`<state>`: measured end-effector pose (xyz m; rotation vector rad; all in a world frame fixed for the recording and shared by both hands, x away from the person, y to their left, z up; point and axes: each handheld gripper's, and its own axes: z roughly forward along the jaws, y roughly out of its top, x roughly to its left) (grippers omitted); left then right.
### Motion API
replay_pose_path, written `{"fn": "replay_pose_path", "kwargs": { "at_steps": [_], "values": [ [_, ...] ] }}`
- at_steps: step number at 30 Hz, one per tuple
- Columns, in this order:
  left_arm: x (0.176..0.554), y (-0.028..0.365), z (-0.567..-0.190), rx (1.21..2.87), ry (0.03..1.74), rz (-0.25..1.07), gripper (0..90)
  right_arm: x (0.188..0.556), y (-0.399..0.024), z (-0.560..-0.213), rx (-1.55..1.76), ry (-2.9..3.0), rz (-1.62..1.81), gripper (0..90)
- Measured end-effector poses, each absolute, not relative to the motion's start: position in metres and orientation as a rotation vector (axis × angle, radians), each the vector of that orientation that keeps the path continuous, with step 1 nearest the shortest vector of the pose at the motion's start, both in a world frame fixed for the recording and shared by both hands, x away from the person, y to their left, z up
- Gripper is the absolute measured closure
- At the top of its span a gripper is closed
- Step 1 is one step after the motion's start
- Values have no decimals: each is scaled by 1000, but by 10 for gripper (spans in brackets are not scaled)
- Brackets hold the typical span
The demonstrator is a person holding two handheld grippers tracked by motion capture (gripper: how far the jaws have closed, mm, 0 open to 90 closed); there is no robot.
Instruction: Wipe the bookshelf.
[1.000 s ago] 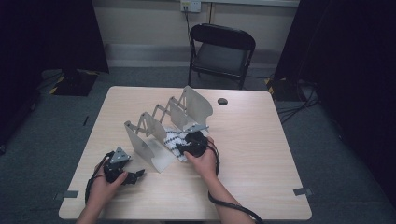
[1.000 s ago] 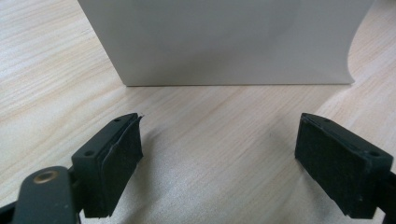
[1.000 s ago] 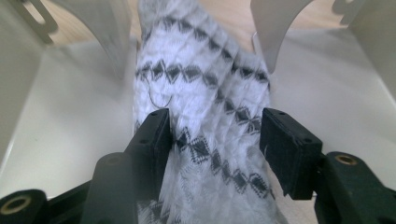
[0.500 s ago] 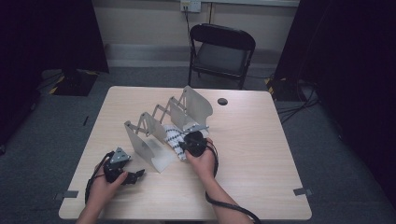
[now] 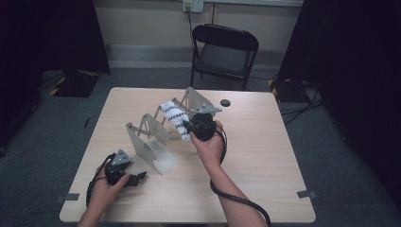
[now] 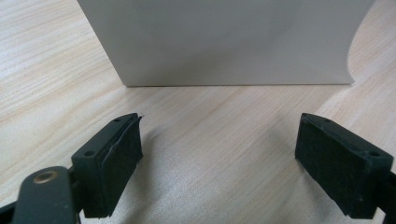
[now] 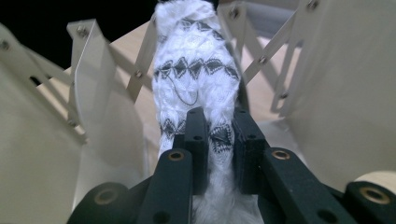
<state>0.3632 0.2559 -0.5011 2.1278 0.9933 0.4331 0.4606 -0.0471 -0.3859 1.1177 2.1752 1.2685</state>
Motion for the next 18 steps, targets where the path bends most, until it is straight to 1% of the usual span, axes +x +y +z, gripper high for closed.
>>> {"fn": "replay_pose_path", "kwargs": {
  "at_steps": [3,9,18],
  "values": [
    [363,256,-501,2127,994,433,144,464,-46,-390,1123,2177,1247,784],
    [363,256,-501,2128,993,432,144,468,-46,-422,1176,2226,1177,785],
    [364,256,-501,2129,991,432,143,470,-48,-453,1204,2275,1095,783]
  ]
}}
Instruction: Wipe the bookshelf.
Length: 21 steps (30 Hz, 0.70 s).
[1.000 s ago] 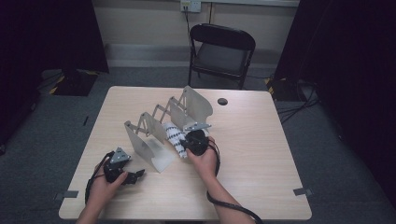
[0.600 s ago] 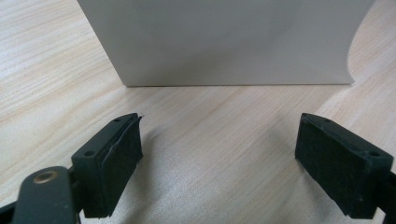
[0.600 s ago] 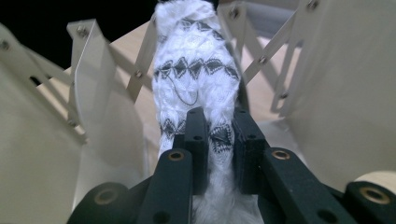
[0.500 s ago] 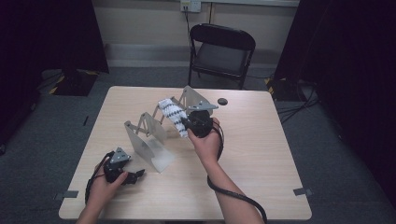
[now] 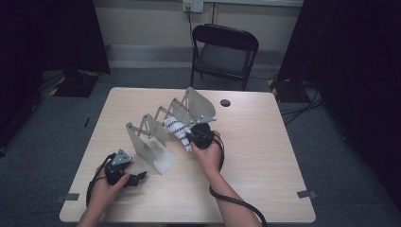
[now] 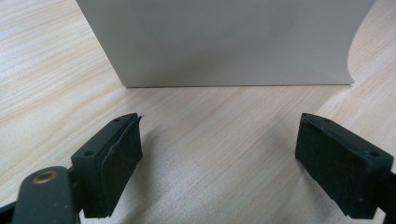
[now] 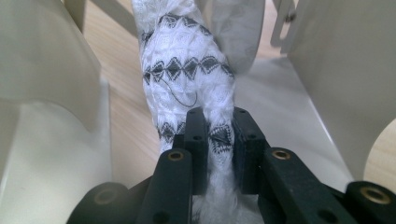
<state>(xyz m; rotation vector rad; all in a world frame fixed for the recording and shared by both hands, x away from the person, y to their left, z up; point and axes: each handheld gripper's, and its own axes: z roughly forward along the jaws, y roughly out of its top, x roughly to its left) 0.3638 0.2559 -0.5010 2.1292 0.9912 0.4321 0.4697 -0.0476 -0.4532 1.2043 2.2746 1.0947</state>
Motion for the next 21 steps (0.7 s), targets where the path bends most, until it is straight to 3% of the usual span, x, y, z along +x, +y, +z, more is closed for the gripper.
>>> {"fn": "replay_pose_path", "kwargs": {
  "at_steps": [13,21],
  "values": [
    [364,256,-501,2129,992,433,143,457,-49,-463,1196,2306,1082,782],
    [364,256,-501,2128,993,436,143,451,-56,-420,1141,2239,1177,782]
  ]
}}
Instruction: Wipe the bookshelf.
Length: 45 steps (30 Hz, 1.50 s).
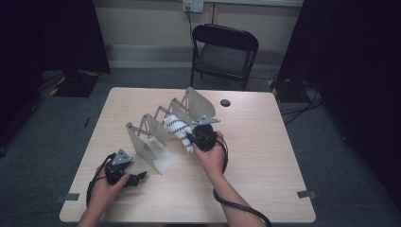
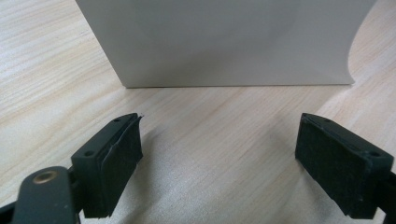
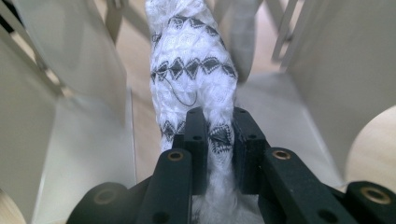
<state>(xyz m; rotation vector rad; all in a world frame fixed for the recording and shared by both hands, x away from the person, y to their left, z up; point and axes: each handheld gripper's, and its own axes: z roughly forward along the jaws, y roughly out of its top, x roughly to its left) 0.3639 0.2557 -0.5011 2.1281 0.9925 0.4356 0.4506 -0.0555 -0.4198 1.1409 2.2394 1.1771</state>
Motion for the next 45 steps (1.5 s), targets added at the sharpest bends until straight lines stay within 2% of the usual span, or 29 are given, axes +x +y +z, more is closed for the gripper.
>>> {"fn": "replay_pose_path", "kwargs": {
  "at_steps": [7,12,23,45],
  "values": [
    [364,256,-501,2131,991,436,143,455,-58,-382,1107,2158,1269,782],
    [364,256,-501,2130,992,432,143,458,-55,-380,1084,2146,1265,782],
    [364,256,-501,2130,991,432,143,464,-51,-424,1161,2204,1199,783],
    [364,256,-501,2131,991,432,143,465,-45,-480,1143,2321,1034,777]
  ]
}}
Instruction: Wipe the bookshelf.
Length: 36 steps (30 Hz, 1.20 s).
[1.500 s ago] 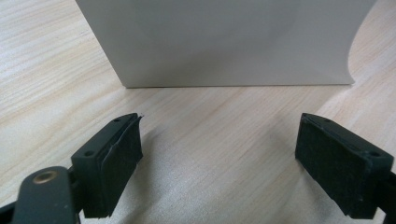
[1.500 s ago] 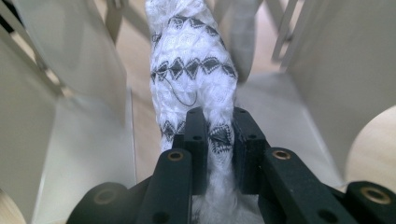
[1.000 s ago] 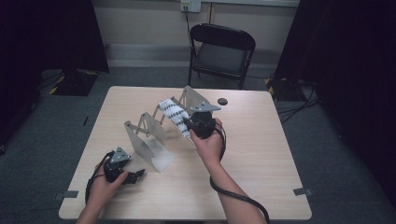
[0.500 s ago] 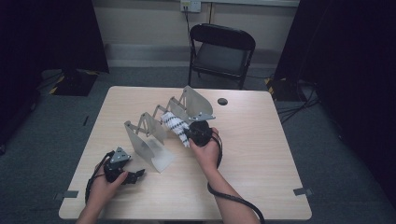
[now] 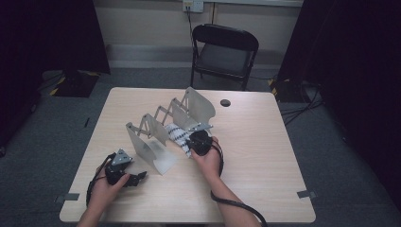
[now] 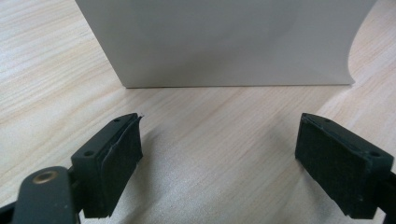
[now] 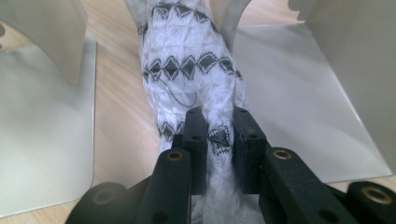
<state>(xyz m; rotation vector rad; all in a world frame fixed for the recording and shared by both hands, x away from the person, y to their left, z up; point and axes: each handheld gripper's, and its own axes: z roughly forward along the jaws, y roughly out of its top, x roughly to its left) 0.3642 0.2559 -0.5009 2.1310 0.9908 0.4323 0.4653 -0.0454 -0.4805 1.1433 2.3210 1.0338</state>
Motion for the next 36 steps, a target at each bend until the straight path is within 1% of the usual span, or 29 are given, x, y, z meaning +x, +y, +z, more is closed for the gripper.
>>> {"fn": "replay_pose_path", "kwargs": {
  "at_steps": [5,9,13,16,19,21,24,31,36],
  "values": [
    [364,256,-501,2131,991,432,143,464,-44,-479,1136,2338,1020,777],
    [364,256,-501,2130,991,432,143,460,-46,-469,1128,2325,1056,778],
    [364,256,-501,2131,991,432,143,456,-49,-449,1106,2290,1109,781],
    [364,256,-501,2129,991,435,143,455,-49,-427,1093,2221,1179,780],
    [364,256,-501,2129,991,434,143,456,-44,-403,1050,2168,1237,781],
    [364,256,-501,2129,991,435,143,459,-38,-396,1026,2167,1231,781],
    [364,256,-501,2129,991,435,143,463,-30,-401,1018,2198,1198,781],
    [364,256,-501,2128,992,435,143,469,-20,-445,1060,2285,1102,780],
    [364,256,-501,2129,991,435,143,469,-21,-461,1074,2319,1064,780]
  ]
}}
